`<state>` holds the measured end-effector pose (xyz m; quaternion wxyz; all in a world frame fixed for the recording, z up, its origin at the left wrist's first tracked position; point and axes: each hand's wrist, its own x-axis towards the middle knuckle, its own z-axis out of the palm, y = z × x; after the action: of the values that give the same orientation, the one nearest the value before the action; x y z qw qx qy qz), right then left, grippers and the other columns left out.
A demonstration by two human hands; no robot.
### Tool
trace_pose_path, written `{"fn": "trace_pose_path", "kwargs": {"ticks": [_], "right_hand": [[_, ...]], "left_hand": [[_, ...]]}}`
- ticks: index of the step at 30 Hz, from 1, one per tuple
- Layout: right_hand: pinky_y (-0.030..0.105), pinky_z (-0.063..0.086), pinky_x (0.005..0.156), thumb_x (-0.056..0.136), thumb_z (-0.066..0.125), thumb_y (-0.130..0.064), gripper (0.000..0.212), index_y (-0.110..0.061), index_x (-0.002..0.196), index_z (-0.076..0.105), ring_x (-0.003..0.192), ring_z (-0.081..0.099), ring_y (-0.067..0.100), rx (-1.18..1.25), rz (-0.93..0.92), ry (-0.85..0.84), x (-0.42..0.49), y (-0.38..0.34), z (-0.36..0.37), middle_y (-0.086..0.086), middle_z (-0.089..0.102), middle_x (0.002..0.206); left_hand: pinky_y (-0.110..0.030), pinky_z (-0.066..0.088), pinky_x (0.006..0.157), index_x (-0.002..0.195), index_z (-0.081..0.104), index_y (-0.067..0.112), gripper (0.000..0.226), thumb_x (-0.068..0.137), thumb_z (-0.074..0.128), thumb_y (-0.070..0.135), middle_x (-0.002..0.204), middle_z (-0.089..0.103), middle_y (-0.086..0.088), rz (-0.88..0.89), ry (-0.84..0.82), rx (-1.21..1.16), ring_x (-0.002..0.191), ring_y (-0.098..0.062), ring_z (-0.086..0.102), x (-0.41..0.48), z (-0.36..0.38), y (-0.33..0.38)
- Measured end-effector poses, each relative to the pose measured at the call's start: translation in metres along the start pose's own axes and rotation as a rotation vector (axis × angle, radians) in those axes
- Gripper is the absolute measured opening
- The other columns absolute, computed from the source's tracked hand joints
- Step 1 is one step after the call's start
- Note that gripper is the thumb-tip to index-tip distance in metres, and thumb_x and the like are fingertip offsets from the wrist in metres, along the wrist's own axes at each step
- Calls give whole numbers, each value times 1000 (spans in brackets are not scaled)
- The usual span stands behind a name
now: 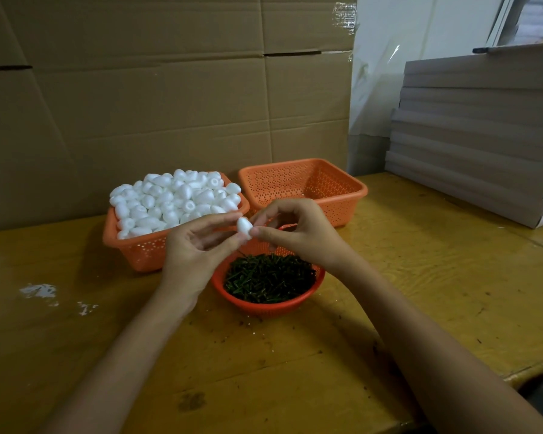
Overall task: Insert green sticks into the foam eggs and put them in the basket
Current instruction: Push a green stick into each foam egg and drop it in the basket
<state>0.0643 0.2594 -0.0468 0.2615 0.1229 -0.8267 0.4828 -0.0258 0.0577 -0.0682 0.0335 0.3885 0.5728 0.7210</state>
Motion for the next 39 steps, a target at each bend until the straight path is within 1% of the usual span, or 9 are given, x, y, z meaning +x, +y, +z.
{"fn": "trace_pose_path", "kwargs": {"ticks": [2,4,8,12,16,25,29,31,39], "right_hand": [[42,63,72,94,78,-18,12,-9,101,78,83,74,27,-14,7,2,1,0,-1,4,79,100],[32,61,74,96,76,-18,8,-14,102,79,85,74,18,-91,13,14,1,0,-2,-2,78,98],[38,57,82,92,80,-30,11,-20,97,78,85,70,5,-536,-1,-137,-2,3,1,-10,76,92],[38,55,84,88,78,-51,26,-27,97,79,90,69,8,-693,60,-290,-4,1,11,-13,77,96],[38,55,87,84,82,-51,24,-31,98,81,94,70,9,-720,84,-363,-5,0,10,-14,77,99],[38,55,89,86,81,-46,18,-32,97,82,94,68,6,-710,99,-383,-4,-2,11,-17,77,98],[38,55,88,86,81,-45,17,-32,97,82,94,68,6,-709,93,-384,-4,-4,12,-17,77,98],[38,55,88,86,81,-45,17,-32,97,82,94,68,6,-710,94,-382,-5,-5,12,-16,77,98],[38,55,88,87,81,-44,17,-31,97,82,94,69,7,-705,91,-389,-5,-6,12,-16,77,99]], "left_hand": [[-37,64,91,115,82,20,34,83,86,10,118,80,-9,-19,12,-61,112,-29,77,1,0,0],[-39,64,93,111,83,21,32,82,84,7,117,80,-12,-39,32,-103,110,-31,77,1,0,2],[-37,65,90,107,84,22,31,78,84,9,115,80,-14,-72,57,-157,109,-33,77,2,1,3],[-41,64,95,105,84,24,39,69,97,18,114,81,-11,-80,84,-110,107,-32,78,2,0,3],[-40,64,95,104,84,23,36,70,92,17,113,81,-11,-82,97,-94,107,-33,78,2,0,4],[-37,65,89,106,83,19,30,78,87,9,119,79,-14,-91,65,-124,109,-39,77,1,1,6],[-34,64,88,102,84,23,33,73,96,11,114,80,-13,-84,80,-119,103,-37,79,1,2,7],[-33,64,87,100,84,23,32,72,94,10,113,80,-14,-77,85,-124,103,-38,79,1,3,7],[-38,64,94,105,84,19,30,76,88,11,119,79,-15,-93,36,-138,110,-39,77,0,2,8]]}}
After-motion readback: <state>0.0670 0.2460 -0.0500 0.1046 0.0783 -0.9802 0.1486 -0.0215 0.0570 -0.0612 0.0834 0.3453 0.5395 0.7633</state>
